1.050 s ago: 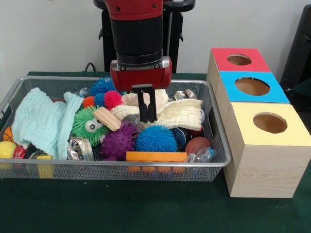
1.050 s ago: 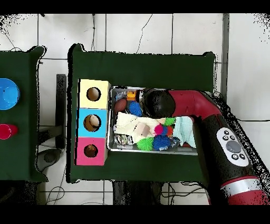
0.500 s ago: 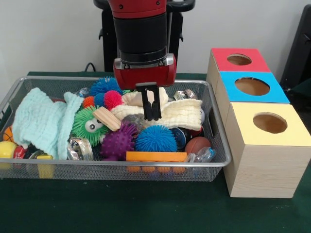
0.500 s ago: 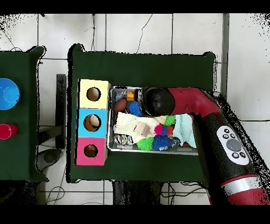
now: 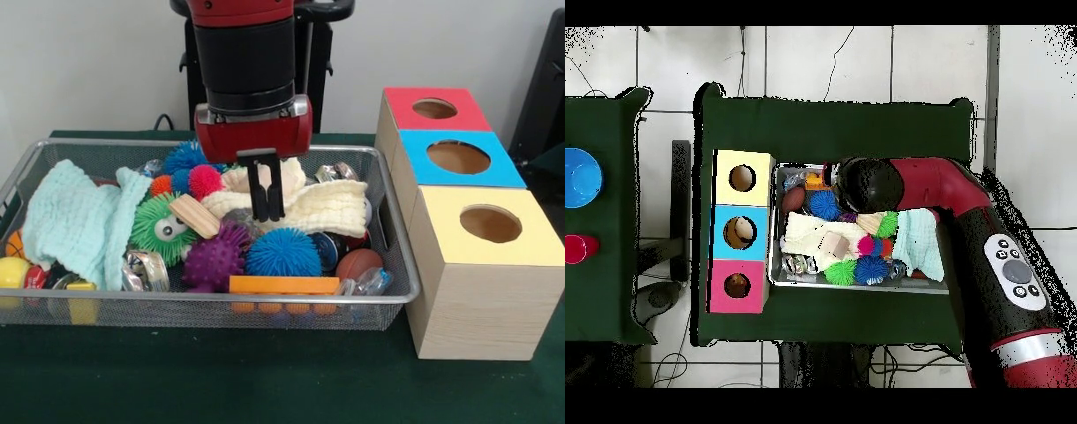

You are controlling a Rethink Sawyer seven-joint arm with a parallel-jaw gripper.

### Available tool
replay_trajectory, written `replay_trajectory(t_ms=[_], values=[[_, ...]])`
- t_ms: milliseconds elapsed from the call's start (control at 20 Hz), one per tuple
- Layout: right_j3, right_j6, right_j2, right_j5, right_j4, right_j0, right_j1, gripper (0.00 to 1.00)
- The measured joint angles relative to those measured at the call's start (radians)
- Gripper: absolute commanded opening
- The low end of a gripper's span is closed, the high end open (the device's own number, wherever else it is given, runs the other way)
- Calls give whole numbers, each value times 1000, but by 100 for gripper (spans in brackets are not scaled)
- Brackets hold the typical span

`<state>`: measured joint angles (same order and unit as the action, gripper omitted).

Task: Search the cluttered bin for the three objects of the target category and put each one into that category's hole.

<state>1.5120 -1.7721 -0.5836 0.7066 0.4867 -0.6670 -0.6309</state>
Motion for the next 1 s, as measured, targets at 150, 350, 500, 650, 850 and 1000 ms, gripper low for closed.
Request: replay_trajectory(t_ms=[150, 350, 500, 650, 850, 1000], values=[[-15, 15, -15, 19, 1, -15, 0, 0], [-36, 47, -34, 50, 3, -43, 0, 0], [-50, 75, -47, 72, 4, -67, 0, 0], [-55, 89, -53, 77, 5, -80, 1, 0], [-55, 93, -62, 77, 7, -102, 0, 0], [-48, 93, -62, 77, 8, -109, -3, 0]])
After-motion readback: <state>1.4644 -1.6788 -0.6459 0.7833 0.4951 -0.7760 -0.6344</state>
